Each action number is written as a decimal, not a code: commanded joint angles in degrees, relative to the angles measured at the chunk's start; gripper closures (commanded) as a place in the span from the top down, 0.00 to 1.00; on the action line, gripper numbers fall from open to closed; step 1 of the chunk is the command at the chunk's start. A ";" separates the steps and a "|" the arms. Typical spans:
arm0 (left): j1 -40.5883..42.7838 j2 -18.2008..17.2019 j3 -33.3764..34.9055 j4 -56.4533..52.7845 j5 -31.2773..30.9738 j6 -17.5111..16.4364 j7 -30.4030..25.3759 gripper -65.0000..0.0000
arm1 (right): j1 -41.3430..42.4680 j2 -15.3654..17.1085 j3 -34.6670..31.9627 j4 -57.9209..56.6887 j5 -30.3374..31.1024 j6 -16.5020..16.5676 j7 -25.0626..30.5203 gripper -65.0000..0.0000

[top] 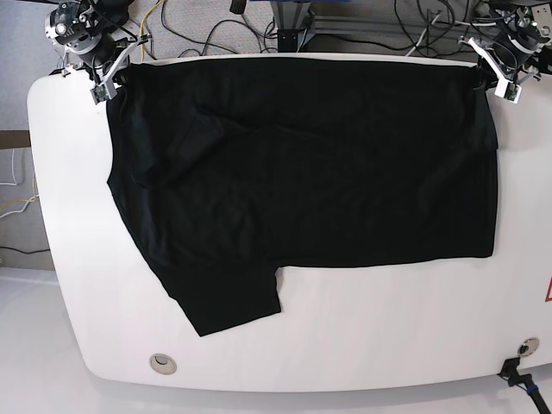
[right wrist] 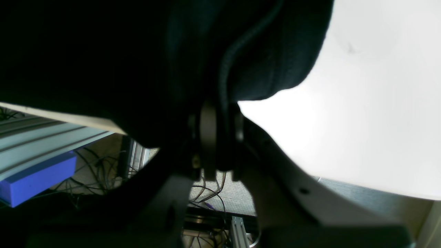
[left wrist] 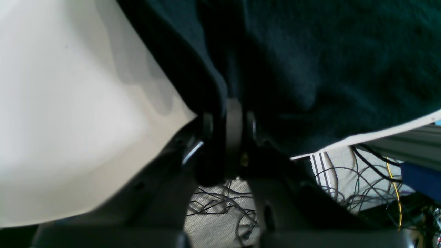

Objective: Fold the T-shirt properly
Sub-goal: 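Drag the held shoulder edge further toward the arms, flattening the shirt, then release the shoulders and grasp the shirt's side edges midway with both grippers, then lift the side edges and fold the hem half over onto the shoulder half, then regrasp the folded edge with the right gripper and pull it toward the collar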

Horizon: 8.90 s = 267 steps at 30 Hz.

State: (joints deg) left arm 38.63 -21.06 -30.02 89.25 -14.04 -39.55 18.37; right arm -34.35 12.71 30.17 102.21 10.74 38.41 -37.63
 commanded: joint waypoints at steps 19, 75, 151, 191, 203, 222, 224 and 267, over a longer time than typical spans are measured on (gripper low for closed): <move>-5.09 -7.03 0.17 6.53 3.80 -0.45 12.27 0.34 | 4.15 1.75 3.54 2.71 -3.05 0.40 -4.26 0.57; -68.83 -8.17 6.42 -59.23 11.71 5.04 -8.92 0.34 | 76.41 -0.01 -17.91 -70.70 -12.98 -4.35 16.57 0.57; -67.51 -4.57 10.11 -60.64 11.80 5.57 -10.41 0.00 | 78.79 -3.26 -13.16 -79.58 -19.23 -15.95 28.88 0.30; -39.73 -4.83 9.67 -18.18 3.45 0.74 -10.41 0.00 | 48.37 -3.44 -13.34 -5.20 -19.14 -3.38 -15.96 0.00; -31.64 -6.77 6.42 -15.54 3.54 -0.45 -5.32 0.25 | 33.43 -5.37 -14.57 5.70 -19.40 -1.27 -22.90 0.00; -31.56 -7.82 -2.55 -5.69 -0.77 -0.45 1.54 0.53 | 40.28 -4.23 -14.57 4.56 -19.05 -1.01 -22.72 0.66; -31.47 -7.82 -2.29 -4.46 -1.47 -0.45 1.81 0.53 | 44.15 -5.46 -14.57 -0.19 -18.96 -1.01 -20.53 0.66; -29.01 -4.57 0.79 -7.36 -1.03 -0.45 1.54 0.53 | 49.25 -13.19 -5.25 -16.19 -13.07 1.59 -18.33 0.00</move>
State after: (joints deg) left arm 10.35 -24.29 -28.80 80.97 -13.93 -39.94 21.45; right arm 13.23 -0.56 24.93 81.06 -2.87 40.16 -54.85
